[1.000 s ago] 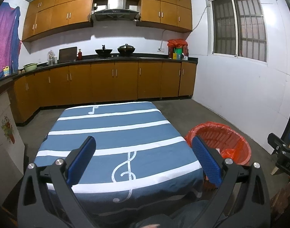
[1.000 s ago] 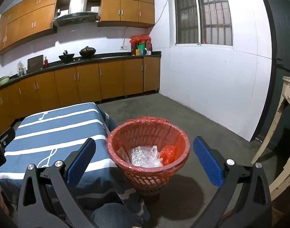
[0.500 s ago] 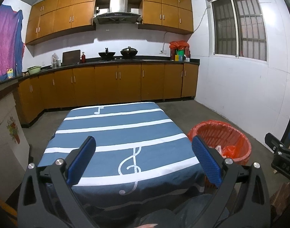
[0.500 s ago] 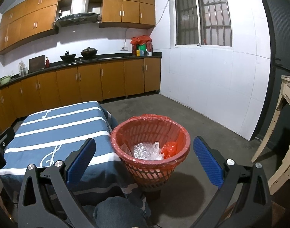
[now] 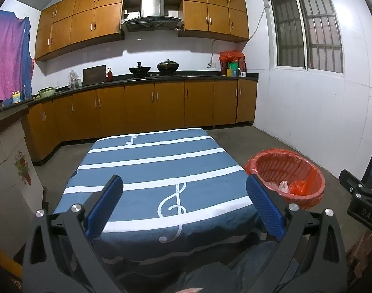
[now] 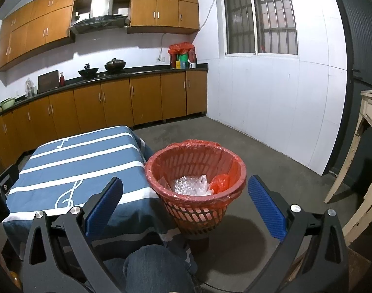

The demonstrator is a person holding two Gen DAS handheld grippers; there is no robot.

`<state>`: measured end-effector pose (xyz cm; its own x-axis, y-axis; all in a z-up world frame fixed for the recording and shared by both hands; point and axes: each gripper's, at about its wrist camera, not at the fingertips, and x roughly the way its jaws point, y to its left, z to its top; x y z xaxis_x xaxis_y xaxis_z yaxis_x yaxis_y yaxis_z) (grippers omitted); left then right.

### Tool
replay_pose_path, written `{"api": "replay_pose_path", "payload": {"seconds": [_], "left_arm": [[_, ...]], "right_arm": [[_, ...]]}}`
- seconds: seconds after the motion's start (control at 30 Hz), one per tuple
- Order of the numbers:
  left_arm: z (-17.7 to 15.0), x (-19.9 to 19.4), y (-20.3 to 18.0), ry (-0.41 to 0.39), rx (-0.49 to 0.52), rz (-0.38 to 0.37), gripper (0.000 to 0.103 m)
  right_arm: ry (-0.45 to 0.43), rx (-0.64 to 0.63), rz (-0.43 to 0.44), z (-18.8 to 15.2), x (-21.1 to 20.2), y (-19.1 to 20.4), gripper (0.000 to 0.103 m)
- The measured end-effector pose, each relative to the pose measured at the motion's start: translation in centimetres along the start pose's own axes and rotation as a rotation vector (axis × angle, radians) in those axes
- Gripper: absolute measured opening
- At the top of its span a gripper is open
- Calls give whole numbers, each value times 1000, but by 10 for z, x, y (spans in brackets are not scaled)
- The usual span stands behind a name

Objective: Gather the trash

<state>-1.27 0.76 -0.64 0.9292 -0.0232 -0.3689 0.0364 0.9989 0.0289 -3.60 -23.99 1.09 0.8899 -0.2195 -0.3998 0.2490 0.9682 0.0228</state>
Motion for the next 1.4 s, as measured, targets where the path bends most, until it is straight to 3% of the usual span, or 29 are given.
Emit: {"api": "replay_pose_path", "payload": {"seconds": [1.4], "left_arm": [[-3,1,-1,20,-18,-10,99]], "right_arm": [[6,4,3,-2,1,-1,101]]}}
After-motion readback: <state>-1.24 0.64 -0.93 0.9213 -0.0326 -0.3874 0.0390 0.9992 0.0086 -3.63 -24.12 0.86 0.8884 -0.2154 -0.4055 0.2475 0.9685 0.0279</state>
